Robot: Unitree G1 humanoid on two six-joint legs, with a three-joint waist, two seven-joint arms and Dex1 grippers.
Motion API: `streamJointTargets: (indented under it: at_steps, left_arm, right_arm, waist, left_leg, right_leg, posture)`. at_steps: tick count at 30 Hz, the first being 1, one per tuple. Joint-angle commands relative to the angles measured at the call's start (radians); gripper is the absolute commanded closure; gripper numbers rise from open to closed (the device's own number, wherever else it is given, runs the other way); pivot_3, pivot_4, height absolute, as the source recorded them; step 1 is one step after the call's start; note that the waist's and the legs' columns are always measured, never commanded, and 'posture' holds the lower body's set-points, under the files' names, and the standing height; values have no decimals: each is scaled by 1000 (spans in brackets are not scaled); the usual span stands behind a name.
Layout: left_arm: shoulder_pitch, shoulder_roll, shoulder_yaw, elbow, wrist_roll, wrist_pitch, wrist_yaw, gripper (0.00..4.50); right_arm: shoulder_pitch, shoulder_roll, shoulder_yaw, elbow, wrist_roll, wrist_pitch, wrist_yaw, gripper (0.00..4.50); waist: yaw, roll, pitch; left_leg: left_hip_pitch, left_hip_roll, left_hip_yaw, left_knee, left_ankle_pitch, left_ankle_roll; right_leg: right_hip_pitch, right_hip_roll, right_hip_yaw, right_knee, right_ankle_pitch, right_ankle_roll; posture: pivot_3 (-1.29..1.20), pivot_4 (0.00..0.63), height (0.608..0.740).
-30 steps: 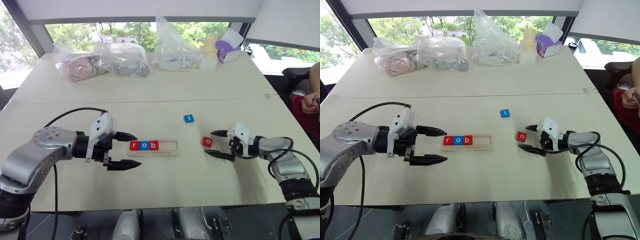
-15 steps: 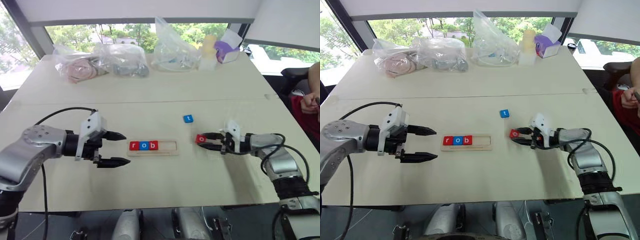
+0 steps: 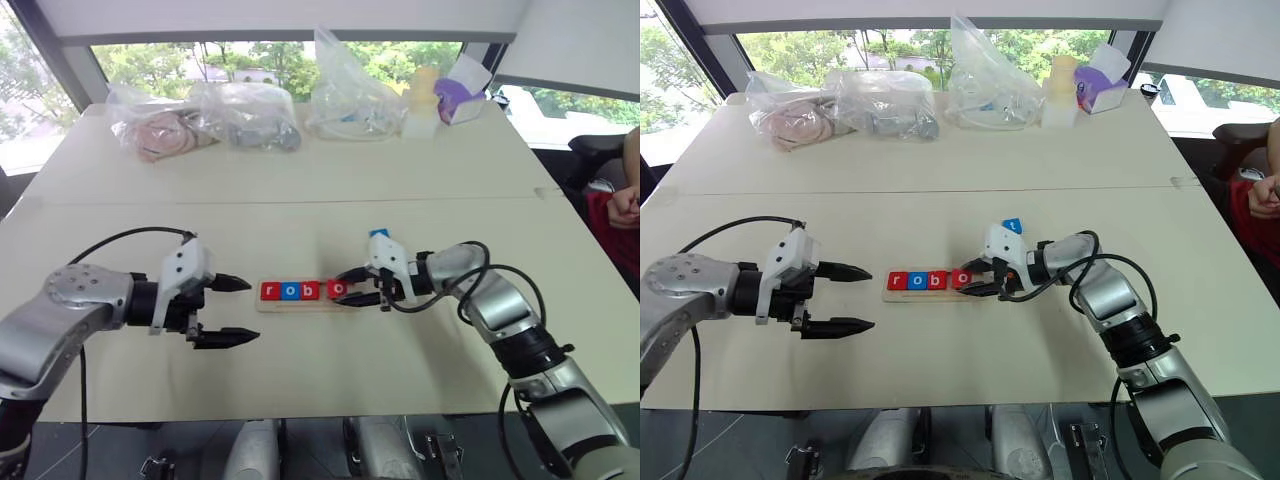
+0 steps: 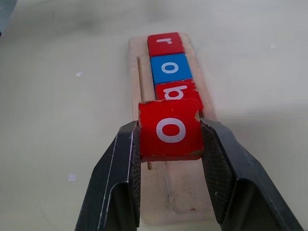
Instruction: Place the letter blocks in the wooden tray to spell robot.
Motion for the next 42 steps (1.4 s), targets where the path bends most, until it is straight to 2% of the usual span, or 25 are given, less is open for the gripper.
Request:
streamJointTargets:
  at_steps: [1, 8, 35, 40, 42]
  left_arm:
    - [9, -2, 26, -27, -4, 0, 19, 0]
    - [9, -8, 27, -28, -11, 4, 39, 0]
    - [0, -42, 24, -32, -20, 10, 75, 0]
    - [-7, -41, 23, -24, -15, 7, 76, 0]
    - [-8, -42, 22, -22, -14, 6, 76, 0]
  right_arm:
    - [-30, 22, 2, 26, -10, -30, 3, 3321]
    - [-50, 57, 8, 89, -43, -78, -5, 3321]
    - [-70, 70, 1, 176, -79, -152, 12, 3321]
    - [-73, 83, -19, 171, -78, -148, -21, 872]
    - [-78, 82, -31, 170, -76, -146, -34, 872]
  waist:
    - [0, 0, 0]
    - [0, 0, 0]
    - [0, 0, 0]
    - [0, 0, 0]
    - [0, 0, 0]
  left_leg:
    - [0, 0, 0, 0, 0, 0]
    - [0, 0, 0, 0, 0, 0]
    - [0, 0, 0, 0, 0, 0]
    - [0, 0, 0, 0, 0, 0]
    - [0, 0, 0, 0, 0, 0]
  right_leg:
    - [0, 0, 0, 0, 0, 0]
    - [0, 0, 0, 0, 0, 0]
    - [0, 0, 0, 0, 0, 0]
    - [0, 0, 0, 1, 0, 0]
    - [0, 0, 0, 1, 0, 0]
  posture:
    - [0, 150, 735]
    - [0, 150, 735]
    - [0, 150, 735]
    - [0, 150, 735]
    - [0, 150, 735]
